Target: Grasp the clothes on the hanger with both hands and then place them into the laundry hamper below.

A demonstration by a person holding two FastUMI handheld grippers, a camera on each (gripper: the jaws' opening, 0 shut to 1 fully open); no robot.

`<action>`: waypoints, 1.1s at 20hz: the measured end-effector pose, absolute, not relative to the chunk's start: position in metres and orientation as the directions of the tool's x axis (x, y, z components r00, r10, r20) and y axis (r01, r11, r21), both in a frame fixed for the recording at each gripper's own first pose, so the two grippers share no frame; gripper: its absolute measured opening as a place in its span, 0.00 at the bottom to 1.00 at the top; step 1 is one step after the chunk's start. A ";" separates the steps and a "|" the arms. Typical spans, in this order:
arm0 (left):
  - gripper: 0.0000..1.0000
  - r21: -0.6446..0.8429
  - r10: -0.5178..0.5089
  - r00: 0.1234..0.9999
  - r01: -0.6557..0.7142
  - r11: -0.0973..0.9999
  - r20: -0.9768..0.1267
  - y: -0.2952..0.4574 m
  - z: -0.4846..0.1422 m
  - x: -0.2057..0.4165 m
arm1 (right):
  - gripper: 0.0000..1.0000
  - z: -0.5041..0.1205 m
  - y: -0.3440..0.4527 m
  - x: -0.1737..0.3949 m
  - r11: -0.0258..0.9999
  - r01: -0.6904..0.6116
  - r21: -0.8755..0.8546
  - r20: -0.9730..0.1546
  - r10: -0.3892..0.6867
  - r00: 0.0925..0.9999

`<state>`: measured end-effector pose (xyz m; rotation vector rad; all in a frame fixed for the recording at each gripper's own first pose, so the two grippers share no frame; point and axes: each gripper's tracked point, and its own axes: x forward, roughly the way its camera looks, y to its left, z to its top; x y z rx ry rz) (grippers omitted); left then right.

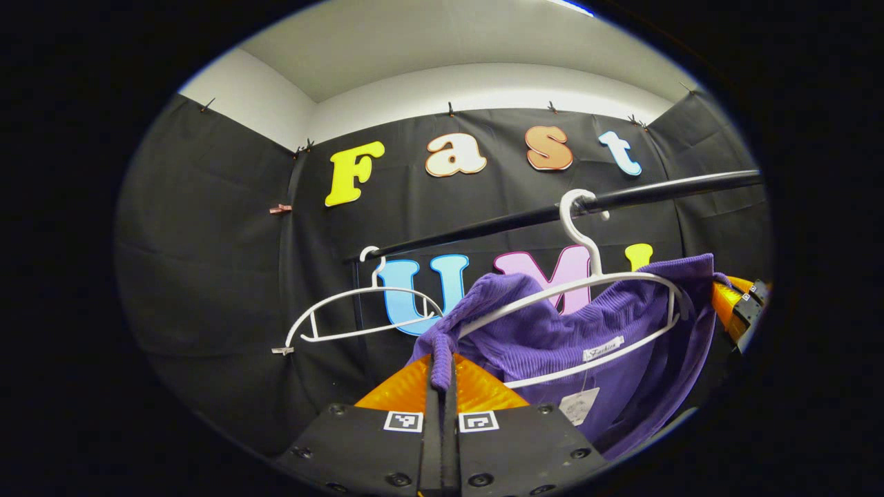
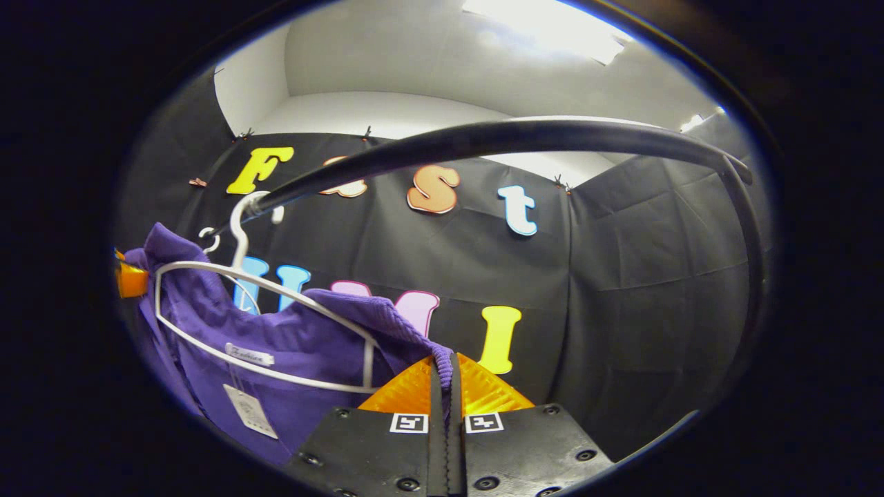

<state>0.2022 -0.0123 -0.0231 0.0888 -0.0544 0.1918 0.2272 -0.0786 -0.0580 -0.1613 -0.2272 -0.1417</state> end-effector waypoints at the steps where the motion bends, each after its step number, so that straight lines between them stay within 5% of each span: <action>1: 0.05 0.087 0.185 0.981 -0.190 0.978 0.064 -0.013 -0.021 0.203 | 0.05 -0.057 -0.085 0.230 0.974 0.180 -0.140 0.242 -0.143 0.960; 12: 0.05 0.095 0.132 0.991 -0.132 0.987 0.006 -0.008 -0.019 0.204 | 0.05 -0.133 -0.105 0.276 0.964 0.240 -0.116 0.073 -0.233 0.970; 22: 0.05 0.076 0.206 0.976 -0.201 0.977 -0.067 0.049 -0.055 0.186 | 0.09 -0.169 -0.041 0.221 0.997 0.040 -0.066 -0.030 -0.042 0.999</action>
